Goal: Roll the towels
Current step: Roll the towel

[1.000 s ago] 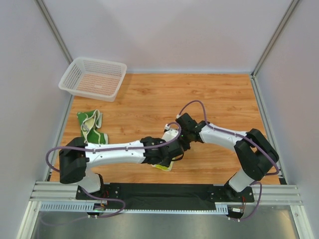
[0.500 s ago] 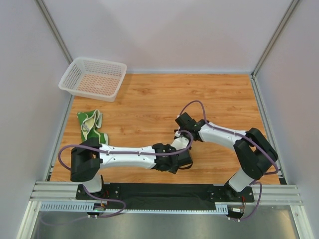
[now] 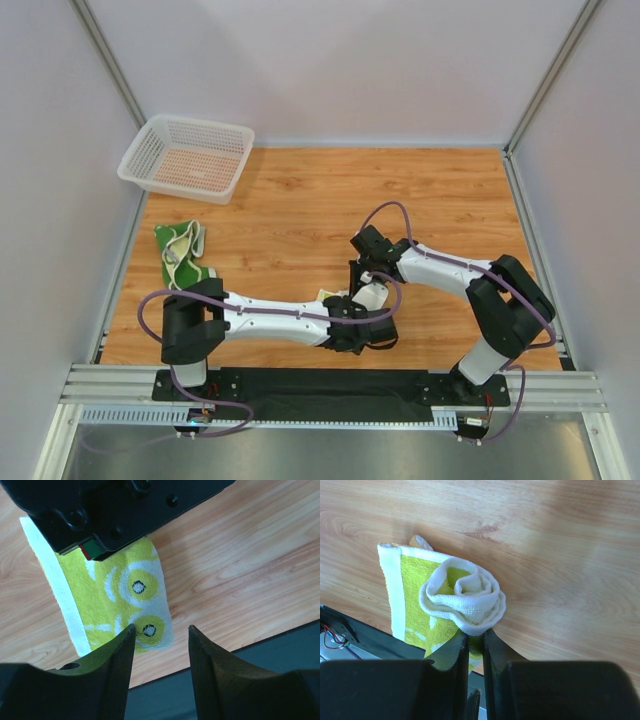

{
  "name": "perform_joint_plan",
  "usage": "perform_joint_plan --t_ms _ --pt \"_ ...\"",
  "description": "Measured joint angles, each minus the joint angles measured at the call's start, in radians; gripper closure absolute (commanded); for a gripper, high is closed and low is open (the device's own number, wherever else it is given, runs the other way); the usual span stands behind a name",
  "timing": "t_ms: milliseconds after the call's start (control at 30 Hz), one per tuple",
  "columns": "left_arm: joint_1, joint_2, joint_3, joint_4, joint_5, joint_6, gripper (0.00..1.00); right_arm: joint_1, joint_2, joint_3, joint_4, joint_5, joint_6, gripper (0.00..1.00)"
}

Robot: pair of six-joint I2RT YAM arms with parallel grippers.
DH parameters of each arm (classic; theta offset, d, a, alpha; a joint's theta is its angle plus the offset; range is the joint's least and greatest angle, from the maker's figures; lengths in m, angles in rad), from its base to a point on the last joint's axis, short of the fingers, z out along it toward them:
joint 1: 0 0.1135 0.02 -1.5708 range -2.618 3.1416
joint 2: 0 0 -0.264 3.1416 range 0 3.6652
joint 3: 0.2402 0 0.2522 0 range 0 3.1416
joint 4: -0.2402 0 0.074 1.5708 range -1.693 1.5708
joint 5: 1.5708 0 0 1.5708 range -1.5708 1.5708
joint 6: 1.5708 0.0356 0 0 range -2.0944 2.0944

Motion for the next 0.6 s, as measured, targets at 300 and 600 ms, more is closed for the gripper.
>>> perform_joint_plan --t_ms 300,600 --pt "-0.004 0.046 -0.02 0.003 -0.035 -0.036 0.39 0.0 0.0 0.0 0.0 -0.005 0.0 0.91" --pt "-0.002 0.047 -0.107 0.039 -0.09 -0.072 0.51 0.014 0.006 0.028 -0.019 -0.016 -0.001 0.85"
